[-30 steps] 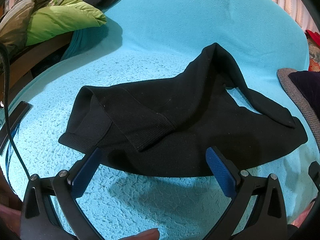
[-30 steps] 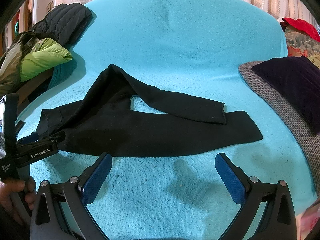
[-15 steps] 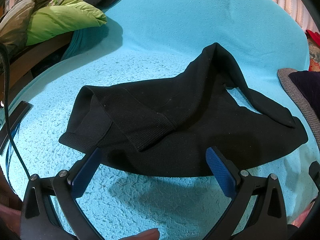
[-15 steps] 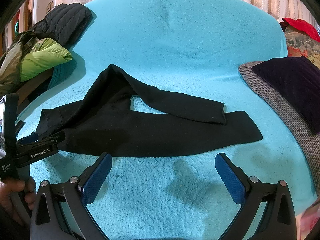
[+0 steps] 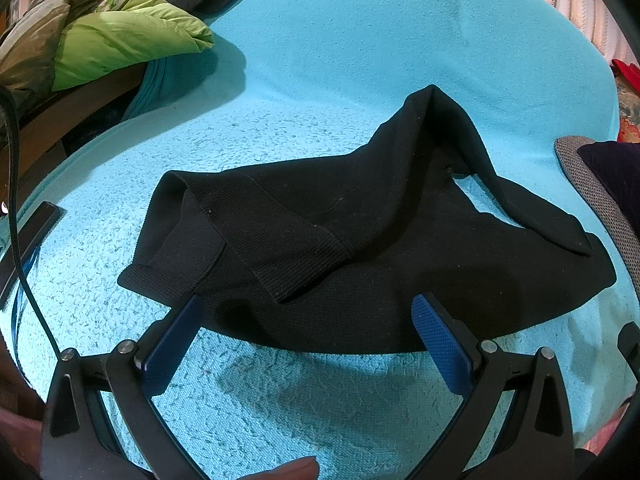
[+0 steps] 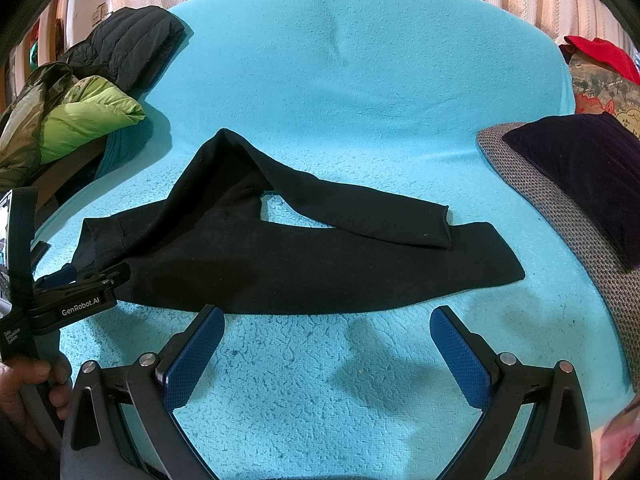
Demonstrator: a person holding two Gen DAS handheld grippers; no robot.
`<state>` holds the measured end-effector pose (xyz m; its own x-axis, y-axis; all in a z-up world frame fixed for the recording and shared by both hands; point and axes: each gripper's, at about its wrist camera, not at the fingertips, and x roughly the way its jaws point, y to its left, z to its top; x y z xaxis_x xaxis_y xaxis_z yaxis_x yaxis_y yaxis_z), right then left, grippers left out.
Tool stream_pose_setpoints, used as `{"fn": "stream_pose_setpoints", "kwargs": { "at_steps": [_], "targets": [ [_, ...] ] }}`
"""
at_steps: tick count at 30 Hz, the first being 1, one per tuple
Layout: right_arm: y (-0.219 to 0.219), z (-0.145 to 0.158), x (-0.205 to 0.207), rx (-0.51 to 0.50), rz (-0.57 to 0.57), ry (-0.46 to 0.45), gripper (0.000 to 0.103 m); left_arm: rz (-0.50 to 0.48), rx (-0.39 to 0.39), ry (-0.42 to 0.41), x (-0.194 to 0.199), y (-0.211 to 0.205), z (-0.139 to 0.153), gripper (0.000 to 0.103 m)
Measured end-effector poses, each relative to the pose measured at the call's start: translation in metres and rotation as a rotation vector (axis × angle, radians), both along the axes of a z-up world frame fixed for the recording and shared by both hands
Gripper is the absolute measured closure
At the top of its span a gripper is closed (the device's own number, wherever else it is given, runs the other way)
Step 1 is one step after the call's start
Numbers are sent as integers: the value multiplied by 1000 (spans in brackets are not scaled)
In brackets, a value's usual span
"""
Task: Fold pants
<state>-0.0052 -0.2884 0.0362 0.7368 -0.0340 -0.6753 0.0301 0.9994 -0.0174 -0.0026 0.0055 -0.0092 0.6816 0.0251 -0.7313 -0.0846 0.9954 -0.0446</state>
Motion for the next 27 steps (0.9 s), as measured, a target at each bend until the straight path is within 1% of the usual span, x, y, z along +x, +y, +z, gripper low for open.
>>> {"fn": "stream_pose_setpoints", "kwargs": {
  "at_steps": [27],
  "targets": [
    [-1, 0, 1, -7, 2, 0, 0, 9, 1, 6, -3, 1, 0, 0]
  ]
}}
